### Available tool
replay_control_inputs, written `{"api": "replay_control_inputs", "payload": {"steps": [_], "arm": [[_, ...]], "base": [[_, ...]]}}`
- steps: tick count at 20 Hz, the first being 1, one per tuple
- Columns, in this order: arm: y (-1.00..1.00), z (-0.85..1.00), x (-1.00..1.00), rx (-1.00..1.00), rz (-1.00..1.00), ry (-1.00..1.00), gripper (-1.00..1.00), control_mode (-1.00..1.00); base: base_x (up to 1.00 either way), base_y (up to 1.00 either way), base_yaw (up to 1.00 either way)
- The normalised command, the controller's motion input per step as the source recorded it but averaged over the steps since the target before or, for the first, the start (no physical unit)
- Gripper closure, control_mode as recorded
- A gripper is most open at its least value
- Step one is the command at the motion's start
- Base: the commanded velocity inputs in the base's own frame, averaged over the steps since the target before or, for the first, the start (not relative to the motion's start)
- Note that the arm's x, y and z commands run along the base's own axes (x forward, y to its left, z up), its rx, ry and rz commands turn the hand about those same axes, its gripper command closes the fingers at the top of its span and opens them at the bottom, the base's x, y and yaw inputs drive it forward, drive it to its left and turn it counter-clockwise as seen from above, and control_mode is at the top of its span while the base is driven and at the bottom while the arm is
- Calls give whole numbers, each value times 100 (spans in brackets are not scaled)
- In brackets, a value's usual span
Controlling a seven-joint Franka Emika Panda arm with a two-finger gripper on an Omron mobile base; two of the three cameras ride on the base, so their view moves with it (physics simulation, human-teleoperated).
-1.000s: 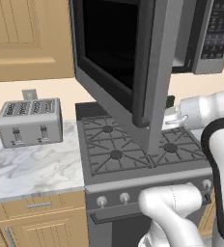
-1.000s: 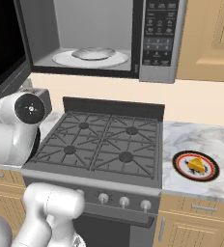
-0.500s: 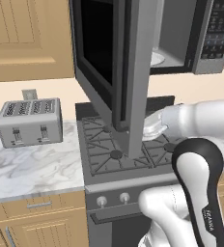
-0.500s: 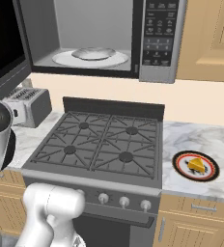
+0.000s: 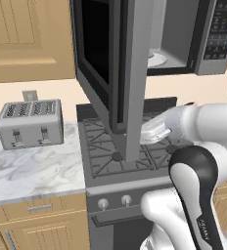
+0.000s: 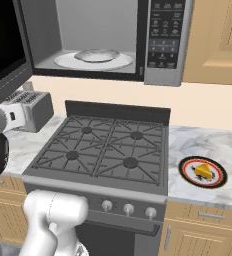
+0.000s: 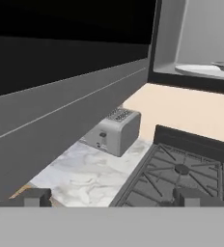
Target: Pick the cheese from the counter and place it in the microwave. Then turn on the microwave.
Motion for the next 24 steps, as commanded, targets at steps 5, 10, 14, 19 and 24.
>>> {"api": "replay_control_inputs", "payload": {"steps": [5, 10, 14, 19, 24], "arm": [[-42, -19, 0, 0, -22, -4, -100, -100], [-20, -36, 2, 0, -37, 0, -100, -100], [-25, -36, 4, 0, -36, 0, -100, -100], [-60, -24, 20, 0, -22, 0, -100, -100], [-61, -25, 26, 1, -14, 0, -100, -100]], "base": [[0, 0, 0], [0, 0, 0], [0, 0, 0], [0, 0, 0], [0, 0, 0]]}}
